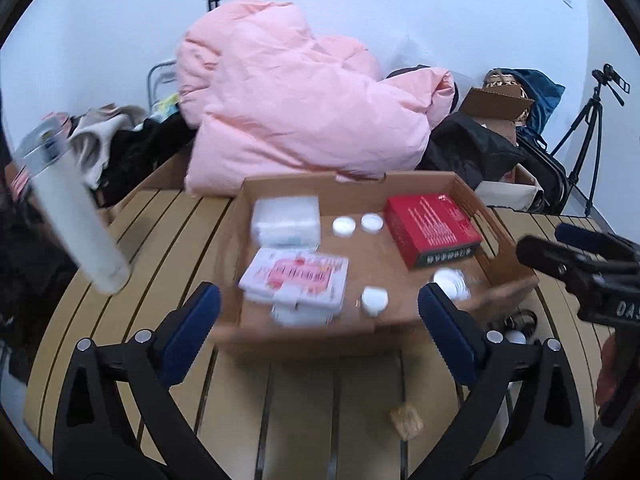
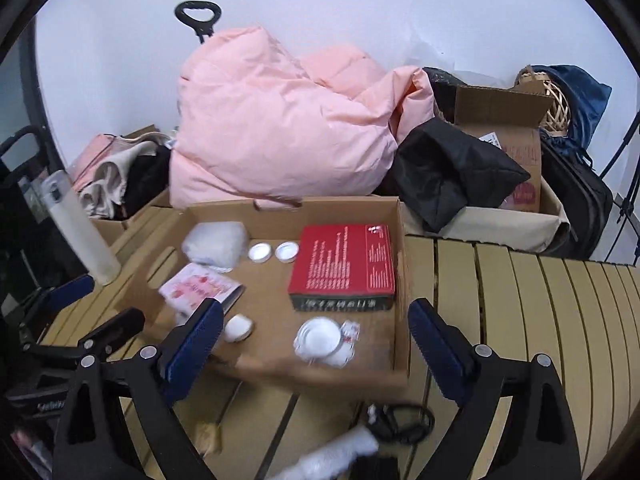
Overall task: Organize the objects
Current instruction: 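Grasp the tan packet with the left gripper while the right gripper grasps the black charger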
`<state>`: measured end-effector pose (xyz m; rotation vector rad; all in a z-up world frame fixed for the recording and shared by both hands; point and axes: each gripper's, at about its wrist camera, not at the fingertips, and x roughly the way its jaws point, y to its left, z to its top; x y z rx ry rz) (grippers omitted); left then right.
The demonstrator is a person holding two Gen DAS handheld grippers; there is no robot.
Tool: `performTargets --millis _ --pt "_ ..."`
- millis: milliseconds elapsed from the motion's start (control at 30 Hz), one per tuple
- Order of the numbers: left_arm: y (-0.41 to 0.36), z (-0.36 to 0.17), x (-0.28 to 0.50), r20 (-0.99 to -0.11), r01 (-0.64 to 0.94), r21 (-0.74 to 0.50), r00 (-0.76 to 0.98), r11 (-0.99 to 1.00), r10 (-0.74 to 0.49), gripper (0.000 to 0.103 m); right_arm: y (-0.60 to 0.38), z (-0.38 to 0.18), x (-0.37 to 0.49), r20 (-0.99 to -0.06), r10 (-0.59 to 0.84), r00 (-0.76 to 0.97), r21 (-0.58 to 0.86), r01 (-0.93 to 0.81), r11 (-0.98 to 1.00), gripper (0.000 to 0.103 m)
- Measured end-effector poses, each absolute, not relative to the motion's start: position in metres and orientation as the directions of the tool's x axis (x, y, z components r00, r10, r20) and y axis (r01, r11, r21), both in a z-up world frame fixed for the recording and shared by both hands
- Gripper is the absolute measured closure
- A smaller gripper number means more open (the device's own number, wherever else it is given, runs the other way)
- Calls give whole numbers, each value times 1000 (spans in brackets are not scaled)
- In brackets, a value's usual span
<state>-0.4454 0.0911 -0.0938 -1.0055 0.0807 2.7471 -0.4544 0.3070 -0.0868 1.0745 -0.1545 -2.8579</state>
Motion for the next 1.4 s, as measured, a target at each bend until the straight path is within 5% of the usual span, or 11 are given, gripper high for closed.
performTargets --millis 267,567,700,767,967,1100,1167,1233,1400 --pt "92 -106 -393 -723 -240 -9 -669 -971 173 5 299 -109 -391 -765 -16 -644 -22 50 -999 7" --pt "113 -152 -350 -678 -254 53 -719 -966 152 7 326 -145 -327 -720 -84 -689 117 -1 -993 8" --pt "123 -178 -368 -753 -240 19 -642 -970 144 24 337 -154 -336 -701 -59 -711 147 -64 -987 29" --pt "128 -186 -375 -774 -234 1 -616 -972 148 24 341 -159 -339 -698 -45 -715 150 -83 -985 40" --pt "145 -186 -385 -747 -246 -52 -633 -968 202 26 345 -172 -365 -705 -53 -708 155 -80 -985 44" --pt "154 -200 -400 -784 -212 -20 -604 -977 147 54 338 -180 -378 -734 -15 -679 98 -85 -992 48" --pt "153 -201 -400 -782 -219 -29 -602 -975 159 61 337 -182 -379 -741 -10 -672 89 -83 -993 64" --pt "154 -201 -397 -773 -226 -9 -616 -974 150 81 338 -182 -378 -743 -21 -669 100 -79 -992 66" --pt "155 -201 -395 -773 -243 -6 -615 -970 159 82 335 -182 -377 -744 -41 -667 105 -56 -993 68"
